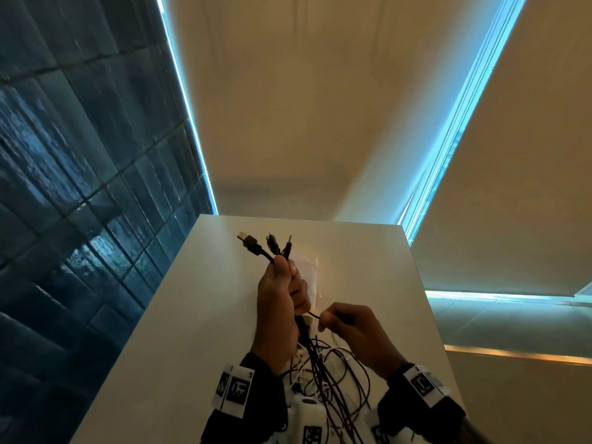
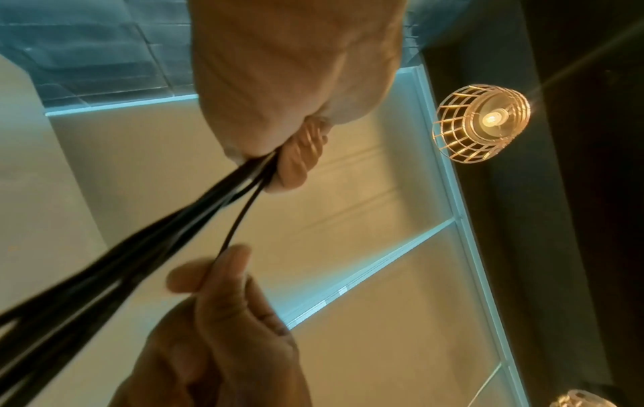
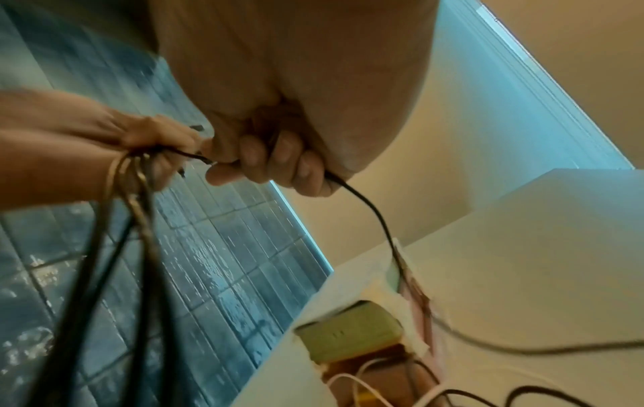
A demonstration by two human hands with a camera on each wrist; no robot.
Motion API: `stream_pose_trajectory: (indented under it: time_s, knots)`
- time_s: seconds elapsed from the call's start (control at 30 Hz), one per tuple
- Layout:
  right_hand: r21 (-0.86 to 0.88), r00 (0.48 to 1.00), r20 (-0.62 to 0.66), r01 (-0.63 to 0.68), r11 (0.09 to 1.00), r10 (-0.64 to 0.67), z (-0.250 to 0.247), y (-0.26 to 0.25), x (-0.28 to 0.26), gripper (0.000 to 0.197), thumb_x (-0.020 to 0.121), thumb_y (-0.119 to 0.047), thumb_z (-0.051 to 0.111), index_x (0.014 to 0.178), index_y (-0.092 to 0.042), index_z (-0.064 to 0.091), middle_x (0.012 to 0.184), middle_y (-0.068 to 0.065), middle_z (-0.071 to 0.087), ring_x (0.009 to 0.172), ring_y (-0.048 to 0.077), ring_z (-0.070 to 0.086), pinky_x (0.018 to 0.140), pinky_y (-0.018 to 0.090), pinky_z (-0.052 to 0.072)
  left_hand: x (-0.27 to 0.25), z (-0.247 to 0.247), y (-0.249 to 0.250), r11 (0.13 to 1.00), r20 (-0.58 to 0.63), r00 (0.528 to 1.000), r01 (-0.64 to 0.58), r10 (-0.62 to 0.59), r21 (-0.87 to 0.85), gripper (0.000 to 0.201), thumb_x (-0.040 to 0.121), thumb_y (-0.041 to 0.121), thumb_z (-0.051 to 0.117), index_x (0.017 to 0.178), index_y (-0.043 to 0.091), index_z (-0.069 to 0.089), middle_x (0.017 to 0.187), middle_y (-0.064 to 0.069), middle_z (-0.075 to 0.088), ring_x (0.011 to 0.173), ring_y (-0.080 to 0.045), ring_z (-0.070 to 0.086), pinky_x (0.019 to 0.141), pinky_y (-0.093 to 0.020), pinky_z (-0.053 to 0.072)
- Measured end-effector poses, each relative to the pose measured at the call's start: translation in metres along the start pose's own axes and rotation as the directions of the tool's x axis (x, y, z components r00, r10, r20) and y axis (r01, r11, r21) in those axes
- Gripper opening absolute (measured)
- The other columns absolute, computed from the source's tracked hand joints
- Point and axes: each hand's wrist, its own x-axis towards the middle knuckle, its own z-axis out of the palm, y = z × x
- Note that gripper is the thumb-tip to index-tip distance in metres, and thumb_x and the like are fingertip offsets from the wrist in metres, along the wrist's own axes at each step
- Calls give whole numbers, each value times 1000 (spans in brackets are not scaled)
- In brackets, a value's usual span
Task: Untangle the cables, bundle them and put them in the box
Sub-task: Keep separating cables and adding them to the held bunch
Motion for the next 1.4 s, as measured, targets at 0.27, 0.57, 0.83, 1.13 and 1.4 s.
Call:
stream_pose_trajectory:
  time_s: [0.27,0.57,0.83,1.13,1.4]
  knots:
    - [-225,988,26,-143,964,153,-32,52,6,24,95,-12,58,75,-5,70,70,-3,64,67,2,52,68,18,42,-1,-18,28,998,-9,999,-37,38,47,33,104,25,33,76,14,47,54,6,29,45,-8,23,43,-23,20]
    - [-299,960,9,-265,917,281,-48,67,-3,32,95,-20,58,66,-12,70,51,-12,52,52,-3,42,54,9,34,-3,-26,48,994,-29,994,-103,104,37,35,104,22,32,72,14,44,53,6,26,41,-7,19,38,-21,18]
    - [-144,896,-290,-389,910,337,-57,49,3,30,97,-19,54,78,-3,69,42,-9,40,39,4,33,47,22,27,-8,-33,47,980,-36,999,-13,20,199,34,103,21,33,72,14,42,50,6,27,41,-8,19,40,-22,17]
    - [231,996,60,-74,970,62,16,-62,-11,12,95,-4,49,88,6,54,58,-4,53,45,3,45,44,14,37,-24,-12,24,916,-138,977,204,-165,346,42,105,30,30,82,7,57,70,-15,69,54,-27,59,49,-31,50]
    - [225,972,194,-172,959,128,32,-39,-28,13,93,-4,58,85,7,60,68,12,45,53,8,39,51,16,34,-22,-16,37,976,-34,984,172,-178,-135,33,104,29,31,77,15,46,78,-14,68,54,-20,58,52,-27,48]
